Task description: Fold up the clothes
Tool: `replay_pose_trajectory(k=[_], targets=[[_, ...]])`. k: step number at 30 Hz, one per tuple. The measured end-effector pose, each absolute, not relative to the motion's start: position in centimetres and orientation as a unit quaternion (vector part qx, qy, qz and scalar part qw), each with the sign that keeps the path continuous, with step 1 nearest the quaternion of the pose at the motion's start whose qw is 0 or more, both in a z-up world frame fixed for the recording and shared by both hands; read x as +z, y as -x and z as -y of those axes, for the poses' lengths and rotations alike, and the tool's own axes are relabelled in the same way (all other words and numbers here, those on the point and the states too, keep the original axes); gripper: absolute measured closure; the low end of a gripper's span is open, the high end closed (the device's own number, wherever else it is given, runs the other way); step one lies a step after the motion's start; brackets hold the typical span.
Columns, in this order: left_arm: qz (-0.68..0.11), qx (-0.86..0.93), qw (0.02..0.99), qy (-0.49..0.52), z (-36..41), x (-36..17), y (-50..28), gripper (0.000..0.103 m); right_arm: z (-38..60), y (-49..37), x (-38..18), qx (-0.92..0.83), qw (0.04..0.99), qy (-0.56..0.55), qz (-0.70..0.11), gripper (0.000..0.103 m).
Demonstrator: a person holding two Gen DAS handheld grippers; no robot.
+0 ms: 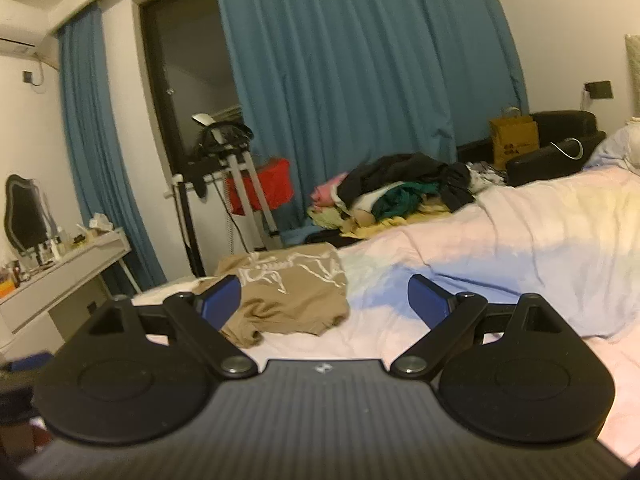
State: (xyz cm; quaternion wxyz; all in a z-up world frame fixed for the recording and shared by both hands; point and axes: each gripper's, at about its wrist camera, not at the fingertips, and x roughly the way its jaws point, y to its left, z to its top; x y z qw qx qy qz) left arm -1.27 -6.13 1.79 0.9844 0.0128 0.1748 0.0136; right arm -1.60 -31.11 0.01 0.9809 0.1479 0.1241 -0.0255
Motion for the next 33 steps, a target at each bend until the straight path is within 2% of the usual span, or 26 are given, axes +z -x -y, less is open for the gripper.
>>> replay_pose_trajectory(k=[5, 11, 14, 17, 19, 20, 21, 22, 23, 27, 33], targets=[[-0.215, -0.015, 0.976, -0.041, 8.4, 0.3, -3.6, 0.003, 32.0, 1.7, -0.9, -0.028, 0.978, -0.159, -0.132, 0.011], [-0.285, -0.005, 0.958, -0.039, 9.7, -5.1, -13.6, 0.004, 32.3, -1.1, -3.2, -0.034, 0.972, -0.159, -0.168, 0.011], [-0.282, -0.015, 0.958, -0.048, 9.9, -8.0, -17.5, 0.007, 32.3, -3.2, -4.6, -0.043, 0.971, -0.144, -0.187, 0.011], [-0.277, -0.021, 0.957, -0.082, 10.8, -10.6, -20.7, 0.017, 31.9, -5.5, -5.4, -0.048, 0.973, -0.133, -0.184, 0.011], [-0.28, -0.006, 0.953, -0.115, 11.0, -11.9, -22.5, 0.044, 31.4, -7.3, -6.2, -0.051, 0.974, -0.123, -0.181, 0.011], [-0.279, -0.005, 0.953, -0.117, 10.9, -12.2, -23.1, 0.048, 31.1, -8.2, -6.6, -0.05, 0.975, -0.116, -0.183, 0.011], [-0.274, -0.006, 0.956, -0.108, 10.5, -12.1, -23.5, 0.057, 30.8, -9.0, -7.1, -0.048, 0.976, -0.108, -0.185, 0.011], [-0.263, -0.004, 0.96, -0.098, 10.0, -11.9, -23.6, 0.073, 30.4, -9.7, -7.5, -0.046, 0.976, -0.1, -0.187, 0.011], [-0.25, 0.001, 0.964, -0.089, 9.5, -11.6, -23.7, 0.082, 30.1, -10.4, -8.0, -0.044, 0.977, -0.092, -0.19, 0.011], [-0.182, 0.003, 0.981, -0.061, 7.6, -9.6, -22.6, 0.089, 29.3, -12.4, -9.5, -0.038, 0.974, -0.082, -0.208, 0.011], [-0.105, -0.013, 0.994, -0.025, 4.4, -4.9, -17.6, 0.091, 28.7, -13.2, -10.2, -0.036, 0.977, -0.072, -0.196, 0.011]])
